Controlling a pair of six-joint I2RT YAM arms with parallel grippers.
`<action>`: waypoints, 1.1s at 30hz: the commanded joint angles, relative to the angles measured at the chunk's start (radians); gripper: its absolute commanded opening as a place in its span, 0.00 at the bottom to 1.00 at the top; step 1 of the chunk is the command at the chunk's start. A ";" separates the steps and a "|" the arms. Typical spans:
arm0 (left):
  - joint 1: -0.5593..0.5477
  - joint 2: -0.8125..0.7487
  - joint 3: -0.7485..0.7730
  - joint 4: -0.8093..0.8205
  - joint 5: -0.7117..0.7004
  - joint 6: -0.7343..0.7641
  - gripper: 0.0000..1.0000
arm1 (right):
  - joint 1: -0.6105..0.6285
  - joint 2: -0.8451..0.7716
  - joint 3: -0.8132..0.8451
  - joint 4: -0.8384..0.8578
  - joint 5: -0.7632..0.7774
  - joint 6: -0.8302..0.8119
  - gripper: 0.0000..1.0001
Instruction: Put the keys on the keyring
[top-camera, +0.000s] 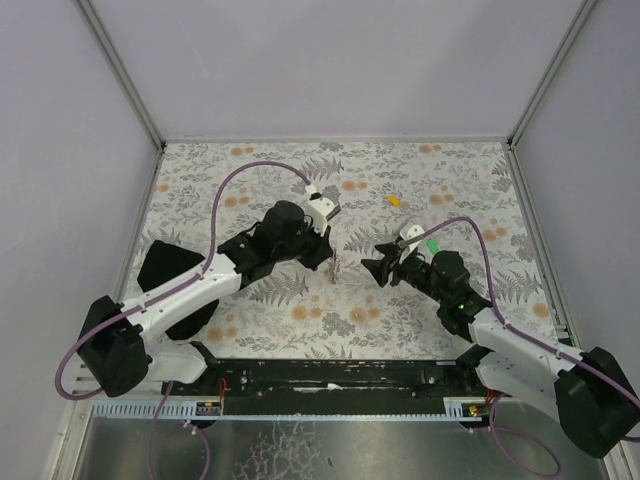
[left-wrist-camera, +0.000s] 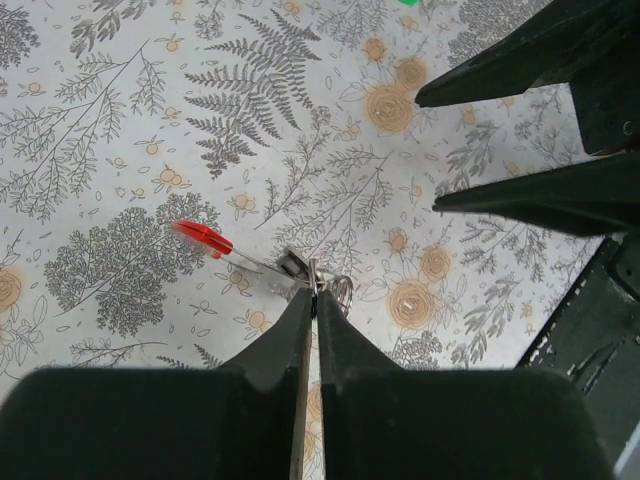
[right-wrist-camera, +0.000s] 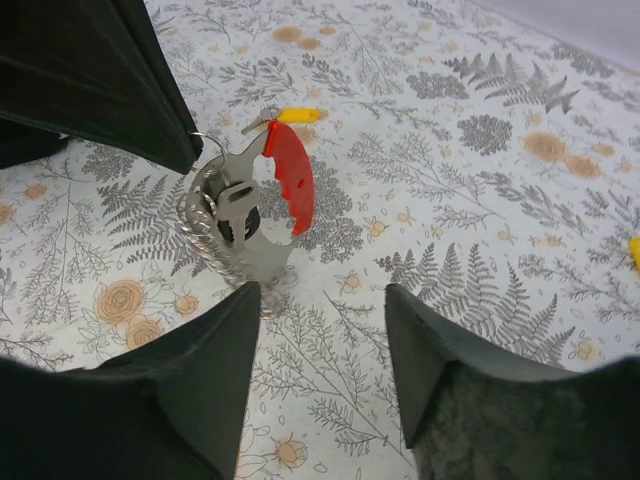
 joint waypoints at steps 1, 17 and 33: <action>0.001 -0.031 0.069 -0.080 0.060 0.065 0.00 | -0.002 0.009 -0.023 0.183 -0.077 -0.103 0.54; 0.001 -0.028 0.030 -0.032 0.117 0.028 0.00 | -0.001 0.166 -0.043 0.448 -0.269 0.039 0.39; 0.000 -0.026 0.003 0.023 0.106 -0.001 0.00 | -0.002 0.113 0.233 -0.190 -0.312 0.461 0.39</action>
